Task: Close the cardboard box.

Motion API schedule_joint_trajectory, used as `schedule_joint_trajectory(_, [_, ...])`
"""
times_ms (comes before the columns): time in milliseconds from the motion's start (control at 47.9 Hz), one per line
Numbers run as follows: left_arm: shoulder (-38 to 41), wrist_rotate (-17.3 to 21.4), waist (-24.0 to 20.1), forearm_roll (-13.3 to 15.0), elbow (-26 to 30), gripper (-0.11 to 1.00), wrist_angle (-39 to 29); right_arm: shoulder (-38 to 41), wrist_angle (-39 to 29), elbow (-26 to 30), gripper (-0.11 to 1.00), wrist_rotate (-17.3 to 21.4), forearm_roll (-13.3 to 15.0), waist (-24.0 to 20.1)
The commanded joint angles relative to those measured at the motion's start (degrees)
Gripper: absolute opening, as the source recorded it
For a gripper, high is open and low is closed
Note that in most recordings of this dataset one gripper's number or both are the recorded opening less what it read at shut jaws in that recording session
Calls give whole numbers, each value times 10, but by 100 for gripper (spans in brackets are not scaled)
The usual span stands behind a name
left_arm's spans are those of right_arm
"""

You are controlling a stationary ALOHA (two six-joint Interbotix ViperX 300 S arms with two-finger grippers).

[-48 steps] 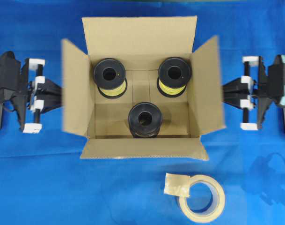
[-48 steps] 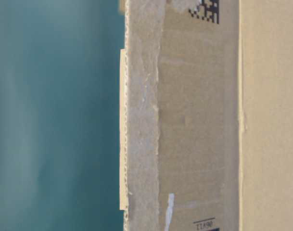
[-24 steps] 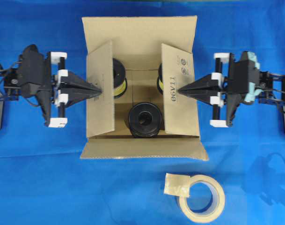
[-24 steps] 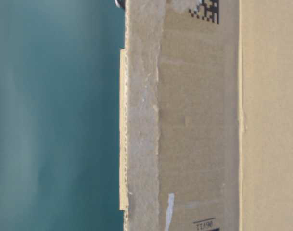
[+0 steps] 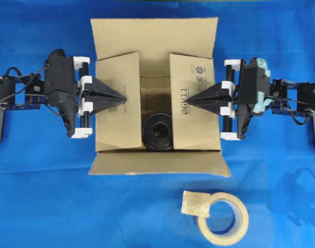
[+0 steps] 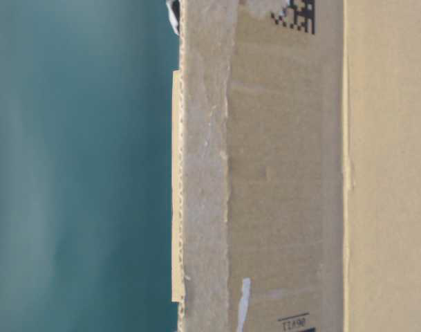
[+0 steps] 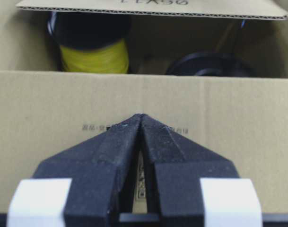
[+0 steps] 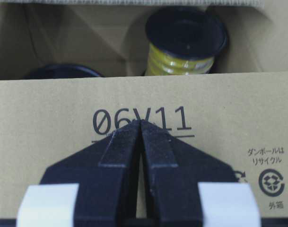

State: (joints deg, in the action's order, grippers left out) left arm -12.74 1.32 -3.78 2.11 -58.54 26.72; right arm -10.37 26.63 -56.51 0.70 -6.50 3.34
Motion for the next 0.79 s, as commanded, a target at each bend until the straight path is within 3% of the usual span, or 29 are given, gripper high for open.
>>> schedule_joint_trajectory(0, [11, -4, -2, 0, 13, 0, 8, 10, 9, 13, 0, 1, -4, 1])
schedule_joint_trajectory(480, [60, -6, -6, 1, 43, 0, 20, 21, 11, 18, 0, 1, -12, 1])
schedule_joint_trajectory(772, [104, 26, -40, 1, 113, 0, 33, 29, 7, 25, 0, 1, -12, 0])
